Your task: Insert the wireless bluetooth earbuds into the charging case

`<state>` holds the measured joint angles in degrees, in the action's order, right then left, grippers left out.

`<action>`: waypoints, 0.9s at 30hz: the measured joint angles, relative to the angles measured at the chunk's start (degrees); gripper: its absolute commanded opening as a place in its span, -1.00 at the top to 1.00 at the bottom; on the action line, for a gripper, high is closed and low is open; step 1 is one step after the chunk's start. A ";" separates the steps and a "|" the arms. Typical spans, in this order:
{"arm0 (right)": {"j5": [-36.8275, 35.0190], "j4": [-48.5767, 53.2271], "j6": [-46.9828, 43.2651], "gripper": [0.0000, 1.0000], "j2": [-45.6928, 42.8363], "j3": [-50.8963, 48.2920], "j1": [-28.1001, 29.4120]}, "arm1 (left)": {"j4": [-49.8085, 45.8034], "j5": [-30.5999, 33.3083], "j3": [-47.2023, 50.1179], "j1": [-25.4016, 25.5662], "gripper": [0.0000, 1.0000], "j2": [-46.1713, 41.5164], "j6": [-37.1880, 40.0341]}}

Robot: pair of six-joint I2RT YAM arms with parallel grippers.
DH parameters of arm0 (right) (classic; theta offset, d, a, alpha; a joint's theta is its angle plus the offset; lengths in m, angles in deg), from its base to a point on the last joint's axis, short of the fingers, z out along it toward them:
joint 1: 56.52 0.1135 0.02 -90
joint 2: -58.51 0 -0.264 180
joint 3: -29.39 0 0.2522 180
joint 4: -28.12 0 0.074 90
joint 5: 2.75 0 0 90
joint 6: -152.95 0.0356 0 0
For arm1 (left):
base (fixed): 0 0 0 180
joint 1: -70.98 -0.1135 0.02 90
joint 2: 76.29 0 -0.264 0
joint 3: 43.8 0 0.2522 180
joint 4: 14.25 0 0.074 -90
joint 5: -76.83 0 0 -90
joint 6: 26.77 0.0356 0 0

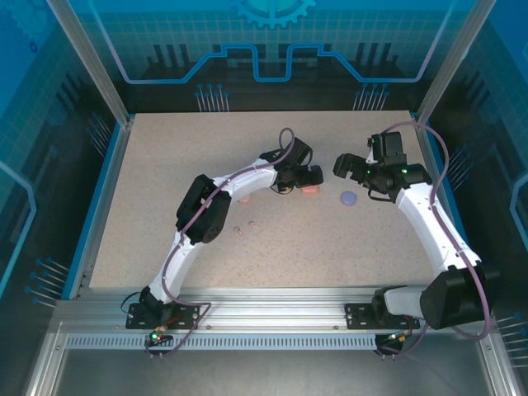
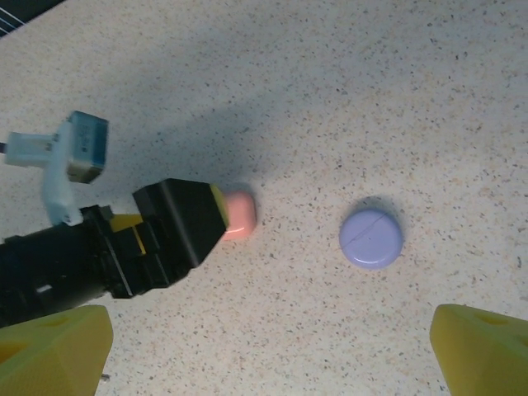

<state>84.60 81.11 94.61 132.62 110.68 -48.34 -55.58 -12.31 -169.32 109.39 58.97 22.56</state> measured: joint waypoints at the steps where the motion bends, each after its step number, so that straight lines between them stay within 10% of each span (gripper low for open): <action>1: -0.42 0.39 0.04 -1.00 0.20 0.02 0.00 | -0.57 0.79 -0.31 -0.11 -0.97 0.00 0.52; 27: -7.45 -0.55 0.79 -1.00 -1.31 -5.35 0.46 | 2.89 15.82 17.29 -0.90 -0.97 -26.49 16.28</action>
<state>77.15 80.56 95.40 131.31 105.33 -47.88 -52.70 3.52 -152.04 108.49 32.48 38.85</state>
